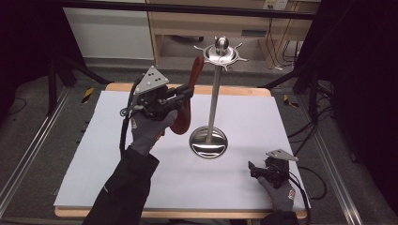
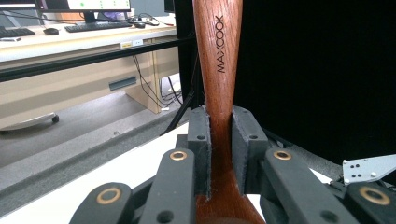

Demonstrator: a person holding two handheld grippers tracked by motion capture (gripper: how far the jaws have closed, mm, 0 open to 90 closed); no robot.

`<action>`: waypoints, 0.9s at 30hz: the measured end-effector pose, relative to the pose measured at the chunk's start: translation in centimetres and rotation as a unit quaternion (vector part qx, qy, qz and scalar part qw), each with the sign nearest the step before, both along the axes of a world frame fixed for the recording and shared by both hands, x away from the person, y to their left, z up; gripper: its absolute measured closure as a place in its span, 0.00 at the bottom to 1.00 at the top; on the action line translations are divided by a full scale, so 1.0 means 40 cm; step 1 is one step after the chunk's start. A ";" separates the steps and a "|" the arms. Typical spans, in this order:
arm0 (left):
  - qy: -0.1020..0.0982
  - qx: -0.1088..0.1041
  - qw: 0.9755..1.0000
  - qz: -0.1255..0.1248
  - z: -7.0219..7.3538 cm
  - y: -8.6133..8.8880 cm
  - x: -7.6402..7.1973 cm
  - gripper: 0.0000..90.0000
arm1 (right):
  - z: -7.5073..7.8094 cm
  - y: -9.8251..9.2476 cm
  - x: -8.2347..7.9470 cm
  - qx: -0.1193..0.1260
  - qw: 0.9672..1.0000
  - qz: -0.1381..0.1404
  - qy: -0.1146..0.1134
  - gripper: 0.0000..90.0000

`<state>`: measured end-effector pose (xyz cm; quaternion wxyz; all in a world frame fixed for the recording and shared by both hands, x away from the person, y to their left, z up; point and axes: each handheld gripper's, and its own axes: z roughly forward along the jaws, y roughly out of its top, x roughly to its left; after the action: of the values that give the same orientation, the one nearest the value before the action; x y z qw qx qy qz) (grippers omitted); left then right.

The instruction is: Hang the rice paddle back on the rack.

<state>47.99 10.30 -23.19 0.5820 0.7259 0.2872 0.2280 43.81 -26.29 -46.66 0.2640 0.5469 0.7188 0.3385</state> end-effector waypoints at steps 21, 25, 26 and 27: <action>0.012 0.003 1.000 -0.001 -0.009 -0.029 0.028 0.87 | -0.001 0.001 0.000 0.002 1.000 0.000 0.001 0.14; 0.014 0.000 1.000 0.000 -0.009 -0.037 0.031 0.87 | -0.001 0.001 0.001 0.002 1.000 0.000 0.002 0.14; 0.014 0.002 1.000 0.001 -0.009 -0.040 0.032 0.87 | -0.001 0.001 0.000 0.002 1.000 0.000 0.002 0.14; 0.014 0.002 1.000 0.001 -0.009 -0.041 0.032 0.87 | 0.000 0.001 0.000 0.001 1.000 0.000 0.002 0.14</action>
<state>49.28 8.67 -23.55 0.5763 0.7297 0.2958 0.2189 43.82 -26.25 -46.68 0.2623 0.5478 0.7187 0.3385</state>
